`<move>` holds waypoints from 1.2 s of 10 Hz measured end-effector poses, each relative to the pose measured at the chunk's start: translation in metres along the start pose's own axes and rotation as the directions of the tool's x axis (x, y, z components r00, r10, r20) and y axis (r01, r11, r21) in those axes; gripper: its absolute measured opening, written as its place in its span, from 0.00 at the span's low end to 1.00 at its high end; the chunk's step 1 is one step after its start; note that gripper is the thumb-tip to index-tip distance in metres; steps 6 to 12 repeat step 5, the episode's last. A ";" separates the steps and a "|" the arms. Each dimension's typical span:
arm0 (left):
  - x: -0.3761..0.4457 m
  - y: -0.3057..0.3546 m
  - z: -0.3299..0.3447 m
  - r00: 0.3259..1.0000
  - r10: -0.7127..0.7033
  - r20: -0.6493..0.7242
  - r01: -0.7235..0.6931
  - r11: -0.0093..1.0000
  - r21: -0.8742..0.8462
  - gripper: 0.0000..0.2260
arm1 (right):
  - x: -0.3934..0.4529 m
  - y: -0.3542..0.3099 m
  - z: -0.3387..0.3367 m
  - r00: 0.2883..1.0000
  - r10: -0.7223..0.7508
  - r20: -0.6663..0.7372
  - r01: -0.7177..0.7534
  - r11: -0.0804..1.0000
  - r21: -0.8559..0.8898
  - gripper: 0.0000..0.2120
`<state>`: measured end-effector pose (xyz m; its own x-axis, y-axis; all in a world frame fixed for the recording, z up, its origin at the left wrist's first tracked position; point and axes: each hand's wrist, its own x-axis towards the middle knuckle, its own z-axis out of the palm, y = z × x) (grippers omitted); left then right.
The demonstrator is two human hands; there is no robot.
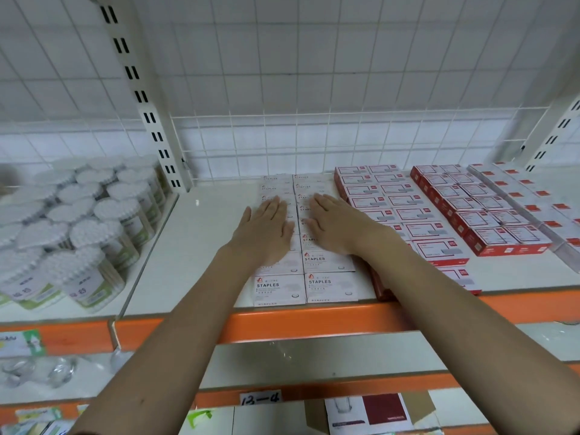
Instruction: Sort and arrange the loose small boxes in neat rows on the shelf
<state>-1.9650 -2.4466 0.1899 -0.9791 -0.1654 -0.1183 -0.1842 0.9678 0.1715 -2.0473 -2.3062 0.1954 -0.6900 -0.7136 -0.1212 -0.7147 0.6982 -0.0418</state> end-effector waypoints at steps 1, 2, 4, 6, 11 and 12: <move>0.015 0.000 0.003 1.000 -0.017 0.015 0.017 1.000 0.005 0.24 | 0.013 -0.002 0.004 1.000 0.002 0.009 -0.002 1.000 0.013 0.27; 0.021 -0.001 0.007 1.000 -0.003 0.016 0.003 1.000 0.004 0.24 | 0.017 0.000 0.007 1.000 -0.016 0.010 0.016 1.000 0.024 0.26; 0.021 0.000 0.001 1.000 0.007 0.021 -0.007 1.000 0.014 0.24 | 0.020 0.004 0.006 0.999 -0.037 0.017 0.036 0.998 0.043 0.27; 0.027 0.002 -0.012 0.999 0.016 -0.045 -0.015 1.000 0.020 0.24 | 0.023 0.007 -0.006 0.999 0.001 -0.039 0.001 1.000 0.030 0.27; 0.027 0.002 -0.012 0.999 0.016 -0.045 -0.015 1.000 0.020 0.24 | 0.023 0.007 -0.006 0.999 0.001 -0.039 0.001 1.000 0.030 0.27; 0.027 0.002 -0.012 0.999 0.016 -0.045 -0.015 1.000 0.020 0.24 | 0.023 0.007 -0.006 0.999 0.001 -0.039 0.001 1.000 0.030 0.27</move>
